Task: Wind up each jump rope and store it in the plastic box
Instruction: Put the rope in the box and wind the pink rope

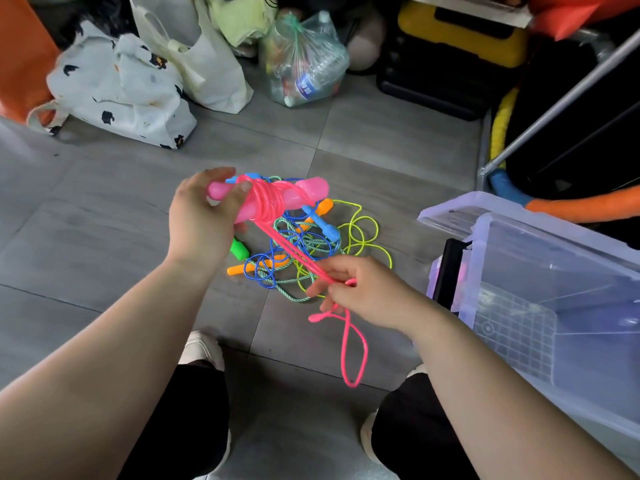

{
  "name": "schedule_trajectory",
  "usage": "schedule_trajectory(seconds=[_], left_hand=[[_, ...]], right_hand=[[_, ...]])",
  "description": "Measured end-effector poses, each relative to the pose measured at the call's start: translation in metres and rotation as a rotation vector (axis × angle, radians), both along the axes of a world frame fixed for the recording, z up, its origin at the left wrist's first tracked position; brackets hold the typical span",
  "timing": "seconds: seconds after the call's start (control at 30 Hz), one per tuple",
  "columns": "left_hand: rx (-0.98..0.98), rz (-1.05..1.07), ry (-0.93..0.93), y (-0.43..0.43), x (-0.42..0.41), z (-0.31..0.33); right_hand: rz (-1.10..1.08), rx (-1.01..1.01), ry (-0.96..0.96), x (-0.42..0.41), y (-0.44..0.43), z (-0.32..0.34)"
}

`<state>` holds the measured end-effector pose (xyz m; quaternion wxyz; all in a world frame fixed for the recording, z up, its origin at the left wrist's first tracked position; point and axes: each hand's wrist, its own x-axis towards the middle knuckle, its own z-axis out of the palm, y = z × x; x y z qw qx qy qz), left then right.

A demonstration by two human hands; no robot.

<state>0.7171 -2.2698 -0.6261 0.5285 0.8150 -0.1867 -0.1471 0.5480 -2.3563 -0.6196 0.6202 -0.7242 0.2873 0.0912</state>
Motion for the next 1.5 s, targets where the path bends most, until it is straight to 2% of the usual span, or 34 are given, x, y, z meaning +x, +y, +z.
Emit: schedule_trajectory(seconds=[0.07, 0.17, 0.33, 0.5, 0.6, 0.67, 0.83, 0.9, 1.0, 1.07, 1.17, 1.23, 1.33, 1.4, 1.5], left_hand=[[-0.016, -0.005, 0.06, -0.001, 0.001, -0.001], [-0.053, 0.02, 0.094, -0.003, 0.002, -0.002], [-0.138, 0.075, 0.144, 0.0, 0.006, 0.001], [-0.146, 0.027, 0.145, 0.002, 0.005, 0.006], [-0.173, -0.041, 0.21, 0.001, -0.001, 0.012], [-0.168, -0.137, 0.255, 0.0, -0.008, 0.013], [-0.198, -0.345, 0.578, -0.006, -0.023, 0.016], [-0.225, -0.392, 0.701, -0.009, -0.03, 0.018], [-0.254, -0.422, 0.768, -0.01, -0.035, 0.019], [-0.243, -0.411, 0.753, -0.01, -0.034, 0.019], [-0.235, -0.339, 0.656, -0.009, -0.031, 0.015], [-0.185, -0.226, 0.462, -0.008, -0.026, 0.012], [-0.041, -0.128, 0.111, -0.005, -0.015, 0.011], [0.029, -0.188, 0.024, -0.001, -0.01, 0.012], [0.186, -0.374, 0.051, 0.003, -0.01, 0.01]], right_hand=[[-0.06, 0.069, -0.013, -0.004, -0.005, 0.001], [-0.112, 0.07, -0.001, -0.012, -0.014, -0.006], [-0.269, 0.027, 0.191, -0.025, -0.024, -0.027], [-0.067, -0.337, 0.435, -0.036, -0.028, -0.041], [0.008, -0.402, 0.502, -0.036, -0.026, -0.043], [-0.021, -0.385, 0.414, -0.031, -0.025, -0.041], [-0.259, -0.206, -0.062, -0.006, -0.01, -0.025], [-0.25, -0.167, -0.132, 0.003, -0.005, -0.028], [-0.318, -0.018, -0.19, 0.011, -0.002, -0.027], [-0.364, 0.092, -0.215, 0.013, -0.003, -0.024], [-0.326, 0.04, -0.166, 0.011, -0.003, -0.02], [-0.266, -0.085, -0.074, 0.01, -0.001, -0.019], [-0.115, -0.42, 0.08, 0.007, -0.001, -0.014], [-0.069, -0.647, 0.139, 0.003, -0.006, -0.004], [-0.144, -0.73, 0.045, -0.004, -0.017, 0.01]])
